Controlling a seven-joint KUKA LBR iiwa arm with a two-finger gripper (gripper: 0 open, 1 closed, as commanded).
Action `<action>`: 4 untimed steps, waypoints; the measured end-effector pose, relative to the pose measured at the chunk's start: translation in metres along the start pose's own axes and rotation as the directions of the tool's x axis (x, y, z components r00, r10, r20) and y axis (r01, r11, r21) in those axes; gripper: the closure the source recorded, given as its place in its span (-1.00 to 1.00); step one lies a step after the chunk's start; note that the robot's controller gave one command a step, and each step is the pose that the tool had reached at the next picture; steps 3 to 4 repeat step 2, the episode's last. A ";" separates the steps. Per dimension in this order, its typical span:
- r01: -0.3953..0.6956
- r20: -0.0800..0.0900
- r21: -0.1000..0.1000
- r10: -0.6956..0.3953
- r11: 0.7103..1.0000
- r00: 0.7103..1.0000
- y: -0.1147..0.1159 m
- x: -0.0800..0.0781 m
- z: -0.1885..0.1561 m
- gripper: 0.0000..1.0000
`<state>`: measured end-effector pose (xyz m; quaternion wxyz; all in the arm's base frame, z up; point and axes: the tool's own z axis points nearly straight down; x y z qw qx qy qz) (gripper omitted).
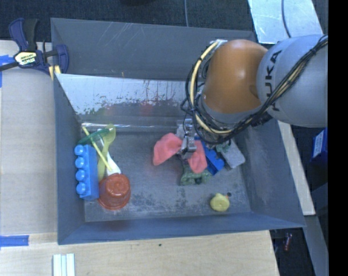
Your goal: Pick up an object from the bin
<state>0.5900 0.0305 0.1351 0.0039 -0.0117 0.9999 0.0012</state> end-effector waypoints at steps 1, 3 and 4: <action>0.000 0.009 0.000 0.000 1.000 1.000 0.000 -0.002 -0.029 1.00; -0.001 0.010 0.000 0.001 1.000 1.000 0.000 -0.003 -0.038 1.00; -0.001 0.010 0.000 0.001 1.000 1.000 0.000 -0.003 -0.038 1.00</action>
Offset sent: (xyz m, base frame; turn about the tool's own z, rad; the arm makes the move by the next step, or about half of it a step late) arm 0.0016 -0.0002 0.0476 0.0002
